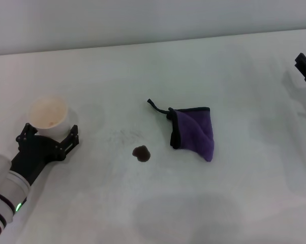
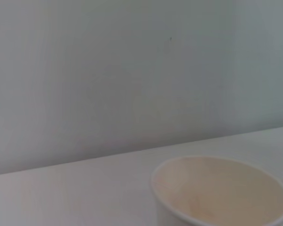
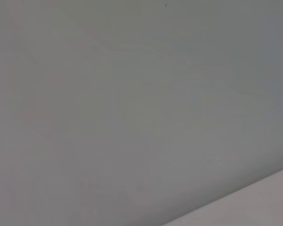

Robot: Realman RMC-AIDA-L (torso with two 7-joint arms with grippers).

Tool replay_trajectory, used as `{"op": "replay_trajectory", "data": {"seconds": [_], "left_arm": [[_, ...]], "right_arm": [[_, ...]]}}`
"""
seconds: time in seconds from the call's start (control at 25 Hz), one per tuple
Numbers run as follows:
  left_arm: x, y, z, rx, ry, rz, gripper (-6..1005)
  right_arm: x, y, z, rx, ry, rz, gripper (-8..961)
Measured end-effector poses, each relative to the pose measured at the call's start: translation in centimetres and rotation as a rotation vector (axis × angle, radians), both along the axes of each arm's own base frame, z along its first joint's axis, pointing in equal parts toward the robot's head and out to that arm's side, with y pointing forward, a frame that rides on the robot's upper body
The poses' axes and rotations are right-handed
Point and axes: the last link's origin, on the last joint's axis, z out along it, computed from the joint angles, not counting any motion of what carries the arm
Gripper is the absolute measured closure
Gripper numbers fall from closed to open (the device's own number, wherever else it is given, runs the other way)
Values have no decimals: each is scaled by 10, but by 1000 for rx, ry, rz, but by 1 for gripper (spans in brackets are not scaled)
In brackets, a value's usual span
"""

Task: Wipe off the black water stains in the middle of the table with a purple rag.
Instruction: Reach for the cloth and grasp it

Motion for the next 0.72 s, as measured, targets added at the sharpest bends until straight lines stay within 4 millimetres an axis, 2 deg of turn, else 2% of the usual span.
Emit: {"op": "replay_trajectory", "data": {"seconds": [0.32,0.72], "left_arm": [[-3,-14,-3,0,-14,16,106],[-3,-47,3,93,-45,-23,110]], "right_arm": [[1,-3,-2,-2,5,-6,81],[8,-9,1,9,4,-25,81]]}}
